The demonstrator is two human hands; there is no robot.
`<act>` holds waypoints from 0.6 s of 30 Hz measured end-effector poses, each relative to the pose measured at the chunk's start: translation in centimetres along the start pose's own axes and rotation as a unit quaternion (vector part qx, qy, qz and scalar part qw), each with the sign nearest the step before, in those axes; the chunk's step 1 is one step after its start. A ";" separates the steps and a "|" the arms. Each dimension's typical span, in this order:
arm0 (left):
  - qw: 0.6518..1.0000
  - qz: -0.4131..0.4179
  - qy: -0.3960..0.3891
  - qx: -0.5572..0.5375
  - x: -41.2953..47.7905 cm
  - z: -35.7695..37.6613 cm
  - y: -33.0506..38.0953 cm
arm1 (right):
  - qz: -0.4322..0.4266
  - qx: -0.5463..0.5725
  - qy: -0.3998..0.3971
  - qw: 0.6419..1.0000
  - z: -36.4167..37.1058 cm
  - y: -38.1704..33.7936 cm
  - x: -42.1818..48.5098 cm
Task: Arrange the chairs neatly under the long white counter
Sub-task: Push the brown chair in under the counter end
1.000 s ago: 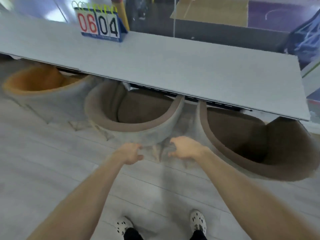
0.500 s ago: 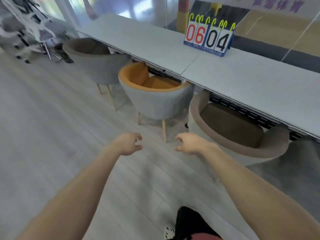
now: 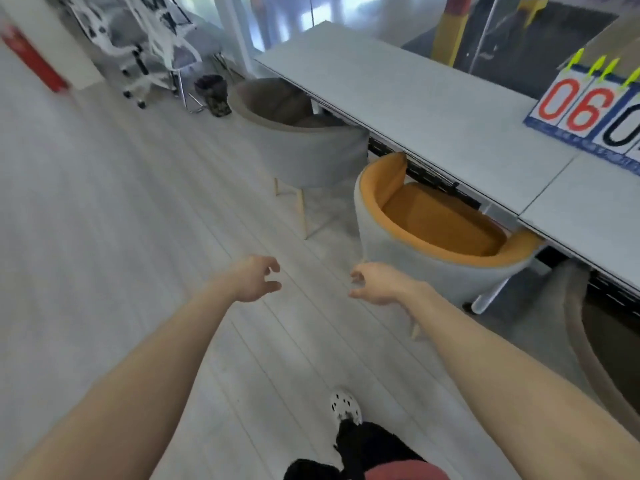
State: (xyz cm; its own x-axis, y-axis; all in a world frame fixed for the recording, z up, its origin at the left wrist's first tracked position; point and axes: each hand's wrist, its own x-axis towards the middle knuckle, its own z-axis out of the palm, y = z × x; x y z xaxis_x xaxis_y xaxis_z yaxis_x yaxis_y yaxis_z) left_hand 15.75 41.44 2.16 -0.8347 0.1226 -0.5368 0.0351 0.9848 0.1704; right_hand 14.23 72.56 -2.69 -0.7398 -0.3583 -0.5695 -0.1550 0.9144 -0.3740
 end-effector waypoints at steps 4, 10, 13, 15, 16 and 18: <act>1.000 -0.014 0.016 -0.011 4.7 -5.6 -6.8 | -0.026 -0.014 0.017 0.999 -5.6 -5.8 7.7; 1.000 0.003 0.004 -0.002 15.6 -12.2 -16.2 | -0.012 -0.006 0.040 0.999 -11.6 -11.5 20.3; 1.000 0.018 -0.002 0.005 21.8 -16.3 -20.7 | 0.020 -0.001 0.054 0.998 -14.0 -13.8 26.4; 0.999 0.038 -0.018 0.012 25.7 -19.4 -23.2 | 0.046 0.022 0.060 0.997 -15.6 -15.1 30.0; 0.998 0.046 -0.026 0.018 27.5 -21.0 -24.4 | 0.057 0.032 0.059 0.996 -16.3 -15.8 31.6; 0.997 0.061 -0.032 0.025 31.1 -24.3 -26.7 | 0.071 0.049 0.068 0.994 -18.0 -17.4 34.6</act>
State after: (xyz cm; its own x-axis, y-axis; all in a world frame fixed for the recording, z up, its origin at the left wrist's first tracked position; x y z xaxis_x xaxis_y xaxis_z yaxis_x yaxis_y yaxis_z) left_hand -24.51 16.00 1.04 -0.7863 0.2486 -0.5657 0.1639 0.9666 0.1969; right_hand -20.42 47.61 -2.70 -0.8323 -0.1916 -0.5201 0.0168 0.9292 -0.3691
